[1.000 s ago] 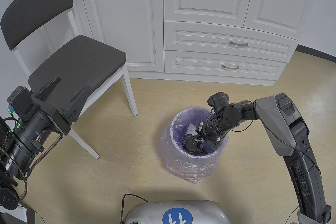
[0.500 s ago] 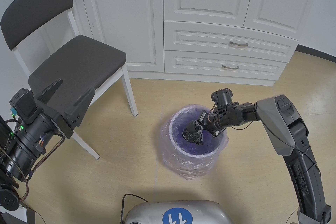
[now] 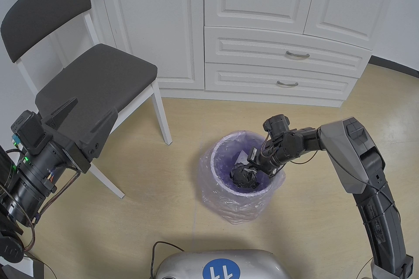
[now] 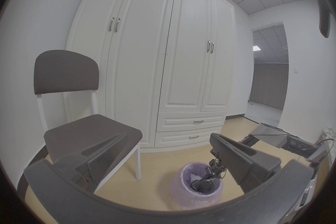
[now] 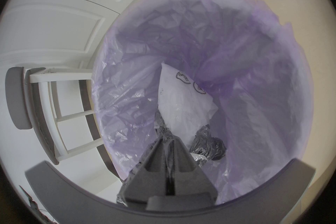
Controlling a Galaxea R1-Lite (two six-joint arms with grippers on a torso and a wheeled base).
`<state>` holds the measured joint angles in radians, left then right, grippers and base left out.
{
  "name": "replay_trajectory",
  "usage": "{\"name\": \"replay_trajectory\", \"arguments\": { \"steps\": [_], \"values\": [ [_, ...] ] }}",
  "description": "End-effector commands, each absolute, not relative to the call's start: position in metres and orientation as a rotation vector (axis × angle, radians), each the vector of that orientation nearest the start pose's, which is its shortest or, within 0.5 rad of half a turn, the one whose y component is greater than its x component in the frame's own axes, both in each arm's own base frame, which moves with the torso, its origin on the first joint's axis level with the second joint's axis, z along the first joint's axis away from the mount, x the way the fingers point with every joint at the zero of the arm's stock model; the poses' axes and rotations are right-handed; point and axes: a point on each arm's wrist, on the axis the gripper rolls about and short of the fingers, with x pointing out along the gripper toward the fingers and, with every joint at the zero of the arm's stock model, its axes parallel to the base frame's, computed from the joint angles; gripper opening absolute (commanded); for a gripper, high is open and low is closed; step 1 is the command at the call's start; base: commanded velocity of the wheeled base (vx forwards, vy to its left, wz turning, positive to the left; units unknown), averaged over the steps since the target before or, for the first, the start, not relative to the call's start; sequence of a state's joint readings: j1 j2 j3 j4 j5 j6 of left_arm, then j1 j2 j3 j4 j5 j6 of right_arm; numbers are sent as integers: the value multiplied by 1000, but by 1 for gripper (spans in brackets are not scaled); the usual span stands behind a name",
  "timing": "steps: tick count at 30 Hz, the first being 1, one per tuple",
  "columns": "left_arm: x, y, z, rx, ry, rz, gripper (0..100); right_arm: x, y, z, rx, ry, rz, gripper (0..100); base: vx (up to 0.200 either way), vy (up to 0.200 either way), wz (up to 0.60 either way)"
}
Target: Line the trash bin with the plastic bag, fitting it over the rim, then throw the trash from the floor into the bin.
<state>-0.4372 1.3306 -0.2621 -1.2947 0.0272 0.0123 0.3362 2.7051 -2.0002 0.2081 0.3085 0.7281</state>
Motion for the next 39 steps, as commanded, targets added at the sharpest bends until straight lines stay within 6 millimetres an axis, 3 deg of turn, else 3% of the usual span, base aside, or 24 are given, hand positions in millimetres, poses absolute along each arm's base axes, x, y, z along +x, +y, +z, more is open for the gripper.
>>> {"name": "replay_trajectory", "arguments": {
  "steps": [1,24,25,36,39],
  "values": [
    [163,-75,197,-40,-223,-406,100,490,180,-22,643,1058,252,0,0,0,0],
    [164,-76,196,-33,-214,-405,100,492,180,-27,641,1030,237,0,0,0,0],
    [164,-76,196,-33,-214,-405,100,493,180,-27,641,1023,237,100,0,0,0],
    [165,-76,195,-35,-212,-405,100,496,177,-17,667,993,232,100,0,0,0],
    [164,-76,196,-35,-215,-405,100,496,177,3,707,966,231,100,0,0,0]
  ]
}}
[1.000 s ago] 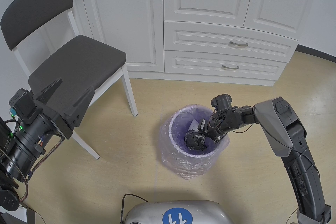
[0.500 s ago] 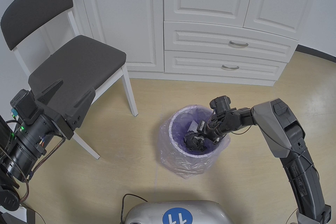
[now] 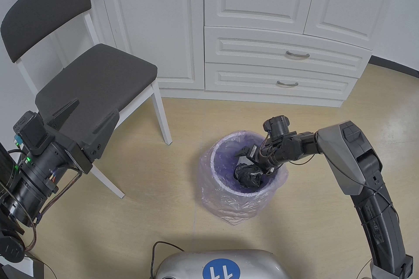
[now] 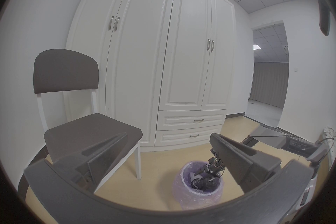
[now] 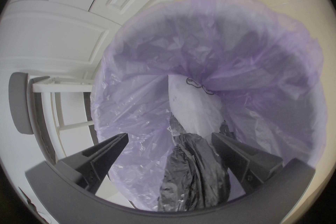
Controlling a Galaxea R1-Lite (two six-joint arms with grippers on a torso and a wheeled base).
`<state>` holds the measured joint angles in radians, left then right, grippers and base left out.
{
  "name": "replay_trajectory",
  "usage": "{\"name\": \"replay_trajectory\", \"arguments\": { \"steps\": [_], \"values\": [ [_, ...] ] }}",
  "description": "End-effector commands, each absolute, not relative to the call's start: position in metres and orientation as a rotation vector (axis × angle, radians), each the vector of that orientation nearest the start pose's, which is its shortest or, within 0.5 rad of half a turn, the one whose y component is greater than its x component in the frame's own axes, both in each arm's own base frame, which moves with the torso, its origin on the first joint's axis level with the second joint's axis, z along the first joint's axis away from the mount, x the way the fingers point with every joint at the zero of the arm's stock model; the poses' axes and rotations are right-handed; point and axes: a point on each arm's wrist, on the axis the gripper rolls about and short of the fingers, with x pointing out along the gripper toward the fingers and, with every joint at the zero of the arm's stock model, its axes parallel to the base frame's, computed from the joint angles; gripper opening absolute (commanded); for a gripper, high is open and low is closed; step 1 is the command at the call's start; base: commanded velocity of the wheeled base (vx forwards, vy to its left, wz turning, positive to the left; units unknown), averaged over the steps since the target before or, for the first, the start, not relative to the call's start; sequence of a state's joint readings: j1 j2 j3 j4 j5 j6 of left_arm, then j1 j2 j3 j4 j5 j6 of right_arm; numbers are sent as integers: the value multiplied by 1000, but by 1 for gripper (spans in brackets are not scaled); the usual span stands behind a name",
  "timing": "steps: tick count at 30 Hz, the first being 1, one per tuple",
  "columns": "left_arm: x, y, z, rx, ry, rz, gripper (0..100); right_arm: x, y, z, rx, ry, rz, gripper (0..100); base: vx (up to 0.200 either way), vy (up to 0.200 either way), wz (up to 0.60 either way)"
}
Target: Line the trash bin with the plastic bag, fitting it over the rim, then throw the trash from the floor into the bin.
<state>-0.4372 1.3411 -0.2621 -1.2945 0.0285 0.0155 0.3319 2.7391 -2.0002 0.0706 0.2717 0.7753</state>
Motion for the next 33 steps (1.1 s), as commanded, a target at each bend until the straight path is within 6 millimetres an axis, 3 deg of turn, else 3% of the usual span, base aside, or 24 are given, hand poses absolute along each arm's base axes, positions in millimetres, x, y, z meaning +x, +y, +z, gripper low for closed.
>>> {"name": "replay_trajectory", "arguments": {
  "steps": [1,5,8,15,21,29,33],
  "values": [
    [164,-76,196,-36,-218,-403,100,496,177,11,716,953,235,100,0,0,0],
    [163,-75,199,-40,-228,-403,100,493,180,40,771,916,244,100,0,0,0],
    [163,-75,199,-41,-233,-403,100,492,181,51,801,903,245,100,0,0,0],
    [163,-75,198,-41,-225,-403,100,479,184,112,831,819,301,100,0,0,0],
    [165,-77,193,-36,-202,-404,100,462,177,141,808,792,322,100,0,0,0],
    [167,-77,191,-37,-191,-403,100,446,144,142,550,758,301,100,0,0,0],
    [167,-77,191,-40,-190,-403,100,442,109,127,315,752,215,100,0,0,0]
  ]
}}
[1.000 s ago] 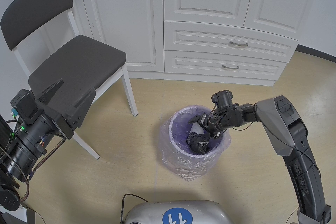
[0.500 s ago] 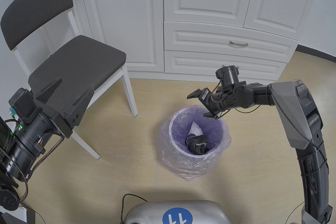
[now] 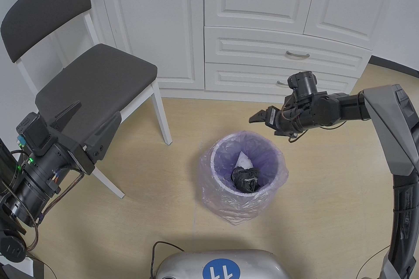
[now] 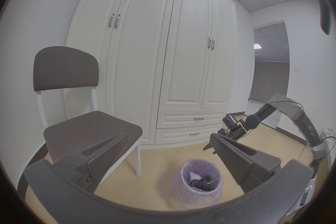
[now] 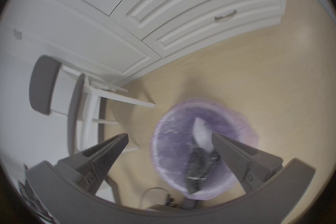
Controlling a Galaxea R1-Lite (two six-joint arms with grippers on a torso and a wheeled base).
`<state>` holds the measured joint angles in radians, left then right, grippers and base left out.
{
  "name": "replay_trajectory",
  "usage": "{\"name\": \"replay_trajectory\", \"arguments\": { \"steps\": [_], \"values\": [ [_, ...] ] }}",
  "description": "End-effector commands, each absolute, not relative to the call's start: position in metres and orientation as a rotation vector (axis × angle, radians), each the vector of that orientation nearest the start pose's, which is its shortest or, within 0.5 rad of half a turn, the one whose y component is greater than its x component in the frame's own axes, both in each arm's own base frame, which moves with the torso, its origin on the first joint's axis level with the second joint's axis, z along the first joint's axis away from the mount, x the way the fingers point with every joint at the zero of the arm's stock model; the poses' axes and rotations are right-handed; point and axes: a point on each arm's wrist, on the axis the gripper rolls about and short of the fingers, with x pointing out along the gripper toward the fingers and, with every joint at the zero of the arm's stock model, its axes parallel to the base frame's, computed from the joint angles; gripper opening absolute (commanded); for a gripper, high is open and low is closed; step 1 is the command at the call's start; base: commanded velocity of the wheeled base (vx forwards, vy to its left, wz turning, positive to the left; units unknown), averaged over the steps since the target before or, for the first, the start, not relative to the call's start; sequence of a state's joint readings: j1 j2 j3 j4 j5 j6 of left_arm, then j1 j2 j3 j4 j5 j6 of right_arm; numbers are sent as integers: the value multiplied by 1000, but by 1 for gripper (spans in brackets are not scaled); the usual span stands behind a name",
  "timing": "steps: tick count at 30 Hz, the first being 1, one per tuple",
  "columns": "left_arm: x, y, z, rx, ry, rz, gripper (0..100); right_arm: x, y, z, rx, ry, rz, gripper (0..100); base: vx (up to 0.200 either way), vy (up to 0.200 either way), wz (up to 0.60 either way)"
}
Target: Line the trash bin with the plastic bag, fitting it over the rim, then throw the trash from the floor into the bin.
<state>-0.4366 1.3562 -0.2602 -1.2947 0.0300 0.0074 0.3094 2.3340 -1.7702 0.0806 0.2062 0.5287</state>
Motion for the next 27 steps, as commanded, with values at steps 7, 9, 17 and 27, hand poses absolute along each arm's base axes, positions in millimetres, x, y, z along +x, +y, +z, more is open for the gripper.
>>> {"name": "replay_trajectory", "arguments": {
  "steps": [7,9,17,27],
  "values": [
    [167,-77,191,-40,-187,-403,100,457,19,63,38,775,155,100,0,0,0],
    [168,-77,190,-39,-183,-403,100,459,13,54,28,782,162,100,0,0,0],
    [169,-78,189,-39,-176,-402,100,476,0,-3,1,849,193,100,0,0,0],
    [170,-78,188,-36,-172,-402,100,494,36,-67,29,907,240,100,0,0,0]
  ]
}}
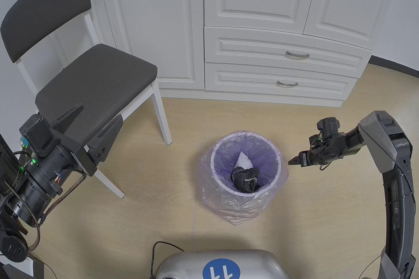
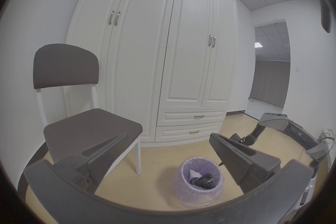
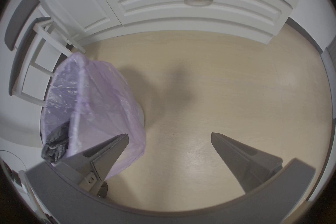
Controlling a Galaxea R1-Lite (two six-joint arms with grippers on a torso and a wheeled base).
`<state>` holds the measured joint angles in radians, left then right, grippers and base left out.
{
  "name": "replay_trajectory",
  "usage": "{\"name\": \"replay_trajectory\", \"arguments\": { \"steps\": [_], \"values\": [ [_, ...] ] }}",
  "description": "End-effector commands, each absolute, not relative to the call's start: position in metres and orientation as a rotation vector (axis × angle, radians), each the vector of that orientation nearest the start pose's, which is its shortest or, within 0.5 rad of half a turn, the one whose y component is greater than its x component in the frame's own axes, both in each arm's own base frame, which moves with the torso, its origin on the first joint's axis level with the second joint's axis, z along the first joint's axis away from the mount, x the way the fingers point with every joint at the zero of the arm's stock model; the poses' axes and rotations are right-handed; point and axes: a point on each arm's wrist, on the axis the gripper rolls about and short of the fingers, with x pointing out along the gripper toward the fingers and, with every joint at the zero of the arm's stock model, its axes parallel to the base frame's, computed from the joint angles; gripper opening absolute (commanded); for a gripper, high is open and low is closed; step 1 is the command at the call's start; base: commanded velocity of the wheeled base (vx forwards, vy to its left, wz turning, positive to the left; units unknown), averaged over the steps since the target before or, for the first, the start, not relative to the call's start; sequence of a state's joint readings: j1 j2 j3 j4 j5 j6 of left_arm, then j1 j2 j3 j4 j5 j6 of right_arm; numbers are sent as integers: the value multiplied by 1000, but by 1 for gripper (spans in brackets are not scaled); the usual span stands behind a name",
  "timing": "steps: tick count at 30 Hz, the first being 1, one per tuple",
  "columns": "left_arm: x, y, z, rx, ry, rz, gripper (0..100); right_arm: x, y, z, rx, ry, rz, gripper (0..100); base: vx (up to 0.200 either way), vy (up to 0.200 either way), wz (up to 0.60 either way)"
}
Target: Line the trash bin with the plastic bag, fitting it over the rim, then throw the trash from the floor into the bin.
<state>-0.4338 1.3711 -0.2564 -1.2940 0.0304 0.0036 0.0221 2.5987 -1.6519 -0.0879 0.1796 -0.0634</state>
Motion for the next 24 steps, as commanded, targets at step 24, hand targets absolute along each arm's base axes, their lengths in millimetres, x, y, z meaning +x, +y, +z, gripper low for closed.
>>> {"name": "replay_trajectory", "arguments": {
  "steps": [24],
  "values": [
    [171,-79,186,-34,-162,-402,100,529,62,-102,182,777,110,100,0,0,0]
  ]
}}
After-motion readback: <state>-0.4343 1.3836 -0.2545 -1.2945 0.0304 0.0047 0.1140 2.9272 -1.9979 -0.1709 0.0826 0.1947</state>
